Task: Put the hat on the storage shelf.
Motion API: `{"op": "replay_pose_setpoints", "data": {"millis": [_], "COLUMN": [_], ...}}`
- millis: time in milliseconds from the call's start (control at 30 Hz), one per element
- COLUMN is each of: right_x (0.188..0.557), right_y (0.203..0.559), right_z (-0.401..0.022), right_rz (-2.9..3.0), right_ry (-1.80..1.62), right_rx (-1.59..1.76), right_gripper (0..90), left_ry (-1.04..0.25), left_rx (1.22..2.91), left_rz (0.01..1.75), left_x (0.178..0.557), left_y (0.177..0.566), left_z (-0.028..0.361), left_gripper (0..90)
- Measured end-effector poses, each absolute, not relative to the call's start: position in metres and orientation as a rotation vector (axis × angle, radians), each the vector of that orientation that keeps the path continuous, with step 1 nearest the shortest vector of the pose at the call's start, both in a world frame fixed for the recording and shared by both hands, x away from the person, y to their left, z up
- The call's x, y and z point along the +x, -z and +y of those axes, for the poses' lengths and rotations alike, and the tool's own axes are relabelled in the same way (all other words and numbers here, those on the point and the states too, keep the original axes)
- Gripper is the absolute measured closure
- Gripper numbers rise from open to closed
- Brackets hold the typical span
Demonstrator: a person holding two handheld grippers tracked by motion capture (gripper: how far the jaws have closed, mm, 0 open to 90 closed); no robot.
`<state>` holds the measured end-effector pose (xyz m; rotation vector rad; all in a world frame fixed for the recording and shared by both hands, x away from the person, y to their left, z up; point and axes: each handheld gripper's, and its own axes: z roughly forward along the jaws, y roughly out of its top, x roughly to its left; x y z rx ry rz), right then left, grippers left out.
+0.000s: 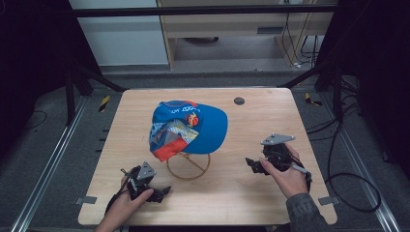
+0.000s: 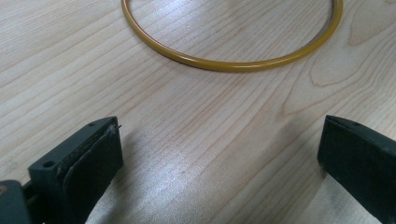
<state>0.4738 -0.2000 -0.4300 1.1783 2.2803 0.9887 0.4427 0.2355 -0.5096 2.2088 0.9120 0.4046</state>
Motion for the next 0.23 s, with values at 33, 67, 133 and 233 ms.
{"op": "replay_pose_setpoints", "data": {"millis": [33, 67, 133, 233], "right_x": [0.473, 0.471, 0.468, 0.467], "right_y": [0.437, 0.443, 0.453, 0.464], "right_z": [-0.202, -0.204, -0.207, -0.211], "right_rz": [2.279, 2.275, 2.260, 2.231], "right_ry": [-0.976, -0.978, -0.970, -0.972], "right_rx": [1.189, 1.200, 1.218, 1.237], "right_gripper": [13.2, 13.1, 12.7, 12.3], "left_ry": [-0.404, -0.404, -0.404, -0.404], "left_rx": [2.209, 2.209, 2.209, 2.209], "left_rz": [0.912, 0.912, 0.912, 0.912], "left_x": [0.443, 0.443, 0.443, 0.443], "left_y": [0.510, 0.510, 0.510, 0.510], "left_z": [0.235, 0.235, 0.235, 0.235], "left_gripper": [0.0, 0.0, 0.0, 0.0]}}
